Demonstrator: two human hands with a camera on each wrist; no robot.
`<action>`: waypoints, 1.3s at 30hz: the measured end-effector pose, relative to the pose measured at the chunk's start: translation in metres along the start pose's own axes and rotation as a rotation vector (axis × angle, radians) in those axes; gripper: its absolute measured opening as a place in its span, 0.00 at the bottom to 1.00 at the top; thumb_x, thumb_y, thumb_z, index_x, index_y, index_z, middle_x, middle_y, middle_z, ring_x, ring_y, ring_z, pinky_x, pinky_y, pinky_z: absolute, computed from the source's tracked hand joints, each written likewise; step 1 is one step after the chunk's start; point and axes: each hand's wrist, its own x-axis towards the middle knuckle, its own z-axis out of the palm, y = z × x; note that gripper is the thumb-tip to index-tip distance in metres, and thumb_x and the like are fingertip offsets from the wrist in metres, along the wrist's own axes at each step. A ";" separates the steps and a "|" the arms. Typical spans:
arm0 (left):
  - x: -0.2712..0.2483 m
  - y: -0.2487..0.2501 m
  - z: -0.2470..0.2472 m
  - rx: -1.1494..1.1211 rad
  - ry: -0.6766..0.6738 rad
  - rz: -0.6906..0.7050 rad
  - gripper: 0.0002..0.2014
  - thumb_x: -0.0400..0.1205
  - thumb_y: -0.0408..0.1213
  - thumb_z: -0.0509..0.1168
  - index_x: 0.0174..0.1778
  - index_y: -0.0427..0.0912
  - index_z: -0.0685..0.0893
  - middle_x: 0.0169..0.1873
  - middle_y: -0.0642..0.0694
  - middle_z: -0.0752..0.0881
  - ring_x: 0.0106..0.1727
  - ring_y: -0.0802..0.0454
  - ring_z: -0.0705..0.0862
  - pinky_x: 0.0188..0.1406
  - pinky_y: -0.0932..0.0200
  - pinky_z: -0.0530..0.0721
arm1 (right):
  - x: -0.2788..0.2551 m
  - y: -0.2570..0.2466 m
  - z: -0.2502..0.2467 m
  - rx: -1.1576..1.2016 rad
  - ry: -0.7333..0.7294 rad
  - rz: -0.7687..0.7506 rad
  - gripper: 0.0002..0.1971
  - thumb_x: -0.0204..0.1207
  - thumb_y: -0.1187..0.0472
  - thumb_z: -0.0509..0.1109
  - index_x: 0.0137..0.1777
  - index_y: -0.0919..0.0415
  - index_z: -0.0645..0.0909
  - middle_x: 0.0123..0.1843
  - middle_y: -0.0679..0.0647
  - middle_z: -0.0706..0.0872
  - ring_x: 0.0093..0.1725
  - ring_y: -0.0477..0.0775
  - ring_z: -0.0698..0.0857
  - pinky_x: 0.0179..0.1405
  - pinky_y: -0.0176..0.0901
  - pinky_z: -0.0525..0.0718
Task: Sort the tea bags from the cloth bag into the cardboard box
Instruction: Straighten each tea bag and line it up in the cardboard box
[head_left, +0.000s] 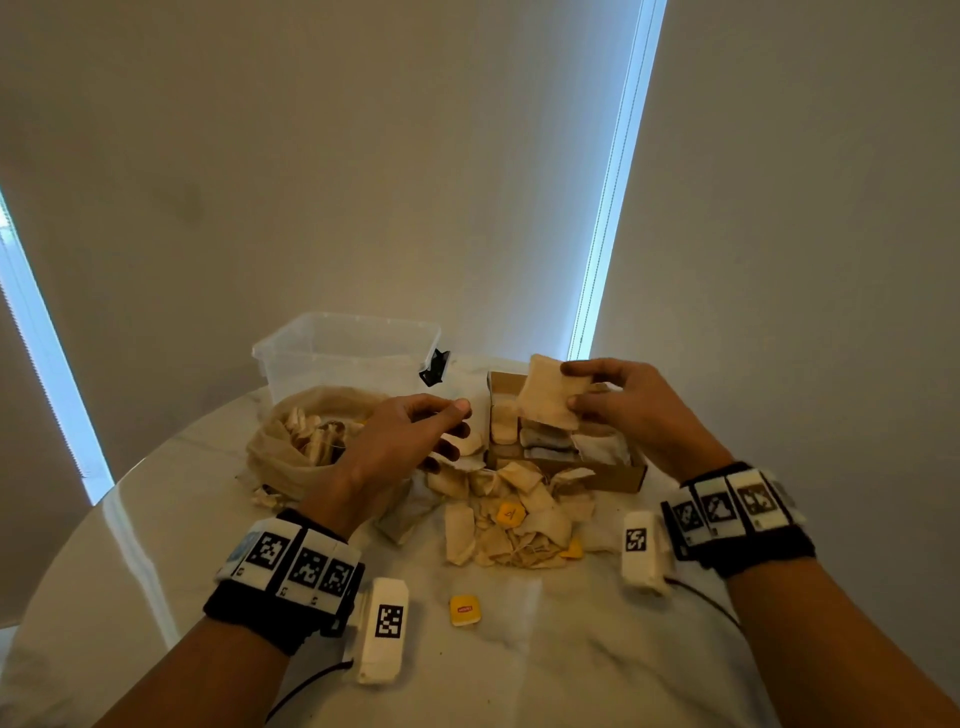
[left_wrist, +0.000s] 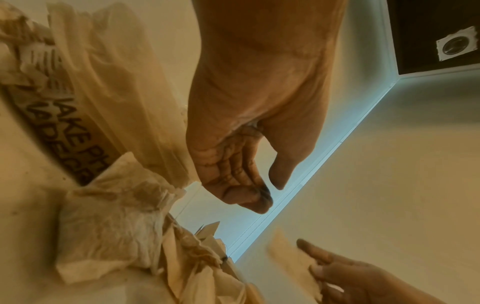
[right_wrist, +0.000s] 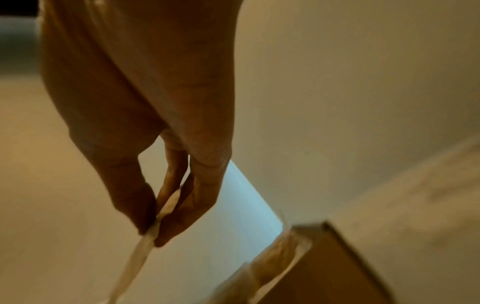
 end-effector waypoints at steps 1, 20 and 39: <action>0.000 0.000 0.000 0.004 -0.004 -0.001 0.14 0.89 0.51 0.69 0.61 0.48 0.92 0.49 0.53 0.95 0.43 0.54 0.93 0.44 0.57 0.90 | 0.007 0.003 -0.007 -0.092 -0.028 0.026 0.22 0.78 0.73 0.78 0.70 0.55 0.90 0.69 0.57 0.84 0.60 0.57 0.89 0.56 0.48 0.95; -0.003 0.002 0.000 0.053 -0.029 0.009 0.12 0.89 0.50 0.69 0.60 0.50 0.93 0.49 0.55 0.95 0.43 0.56 0.93 0.40 0.60 0.87 | 0.048 0.039 0.003 -0.459 -0.395 0.188 0.24 0.79 0.70 0.79 0.73 0.54 0.88 0.62 0.54 0.87 0.58 0.56 0.88 0.67 0.52 0.91; -0.001 0.001 -0.002 0.086 -0.036 0.008 0.11 0.88 0.51 0.69 0.58 0.52 0.93 0.48 0.57 0.95 0.44 0.54 0.93 0.41 0.59 0.89 | 0.059 0.041 -0.001 -0.806 -0.257 -0.076 0.23 0.72 0.66 0.87 0.65 0.47 0.92 0.63 0.46 0.85 0.61 0.50 0.85 0.52 0.38 0.81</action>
